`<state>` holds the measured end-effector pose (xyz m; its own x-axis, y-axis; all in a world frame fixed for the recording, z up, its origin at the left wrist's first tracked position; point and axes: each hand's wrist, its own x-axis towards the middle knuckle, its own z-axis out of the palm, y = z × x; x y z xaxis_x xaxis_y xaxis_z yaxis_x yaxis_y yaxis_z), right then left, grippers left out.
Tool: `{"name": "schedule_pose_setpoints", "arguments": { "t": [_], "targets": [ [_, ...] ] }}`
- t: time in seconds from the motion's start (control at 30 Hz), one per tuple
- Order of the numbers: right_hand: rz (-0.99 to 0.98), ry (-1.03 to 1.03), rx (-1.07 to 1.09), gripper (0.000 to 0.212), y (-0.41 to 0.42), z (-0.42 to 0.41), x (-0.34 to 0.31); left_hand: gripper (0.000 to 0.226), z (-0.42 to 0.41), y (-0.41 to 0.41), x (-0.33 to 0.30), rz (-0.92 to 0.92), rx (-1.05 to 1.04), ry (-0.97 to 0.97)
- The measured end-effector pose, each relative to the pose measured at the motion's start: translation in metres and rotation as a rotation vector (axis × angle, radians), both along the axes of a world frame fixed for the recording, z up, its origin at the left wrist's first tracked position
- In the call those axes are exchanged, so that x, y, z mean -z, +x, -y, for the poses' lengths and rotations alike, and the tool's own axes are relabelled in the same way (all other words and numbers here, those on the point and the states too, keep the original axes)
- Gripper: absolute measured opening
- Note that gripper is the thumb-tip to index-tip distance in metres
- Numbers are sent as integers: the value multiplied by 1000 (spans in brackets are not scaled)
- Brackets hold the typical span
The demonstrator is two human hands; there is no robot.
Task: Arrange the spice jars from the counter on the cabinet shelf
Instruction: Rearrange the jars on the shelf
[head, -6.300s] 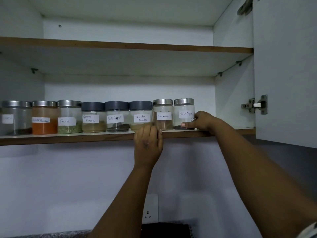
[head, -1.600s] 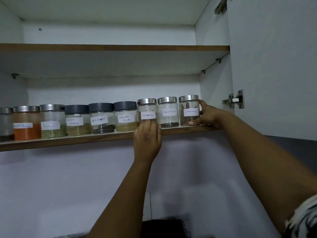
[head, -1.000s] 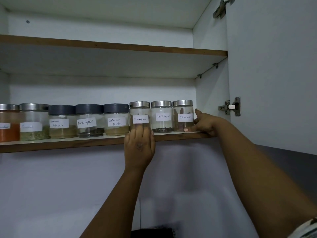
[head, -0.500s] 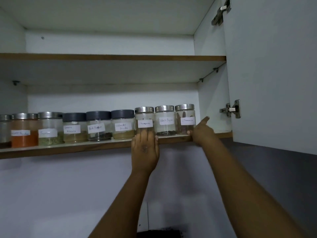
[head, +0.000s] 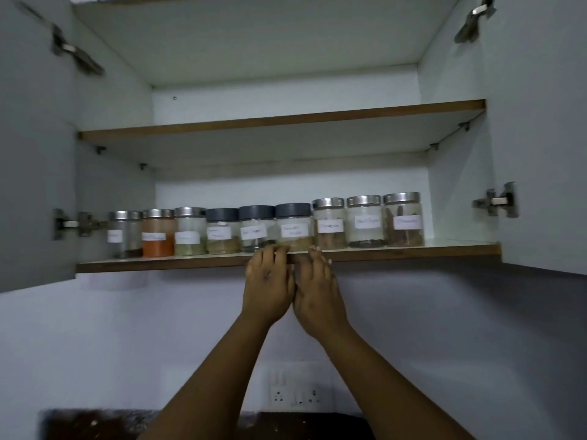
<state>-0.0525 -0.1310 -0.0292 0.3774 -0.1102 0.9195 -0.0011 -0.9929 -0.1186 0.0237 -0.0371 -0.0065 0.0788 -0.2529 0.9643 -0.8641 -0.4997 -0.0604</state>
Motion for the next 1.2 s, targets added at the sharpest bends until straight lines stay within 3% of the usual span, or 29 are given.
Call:
{"name": "schedule_pose_setpoints", "arguments": {
  "t": [0.17, 0.5, 0.6, 0.63, 0.7, 0.77, 0.97, 1.1, 1.2],
  "targets": [
    [-15, -99, -116, 45, 33, -40, -28, 41, -77, 28, -21, -39, -113, 0],
    [59, -237, -206, 35, 112, -132, -118, 47, -209, 92, -79, 228, -266, 226],
    [24, -298, -121, 19, 135, -163, -151, 25, -254, 122, -117, 128, -399, 268],
    [-23, -327, -90, 23, 142, -172, -162, 22, -266, 132, -131, 65, -429, 286],
    [-150, -353, -63, 53, 157, -190, -183, 35, -287, 150, -161, -59, -464, 309],
    [-277, -289, -71, 69, 171, -207, -201, 41, -300, 171, -188, -191, -495, 356],
    [-548, -255, 27, 46, 220, -237, -230, 45, -286, 226, -216, -294, -546, 623],
    [-667, -423, 264, 26, 246, -248, -232, 40, -267, 248, -221, -337, -747, 841],
    [-685, -408, 313, 29, 259, -250, -241, 37, -255, 268, -229, -363, -787, 869]
  ]
}}
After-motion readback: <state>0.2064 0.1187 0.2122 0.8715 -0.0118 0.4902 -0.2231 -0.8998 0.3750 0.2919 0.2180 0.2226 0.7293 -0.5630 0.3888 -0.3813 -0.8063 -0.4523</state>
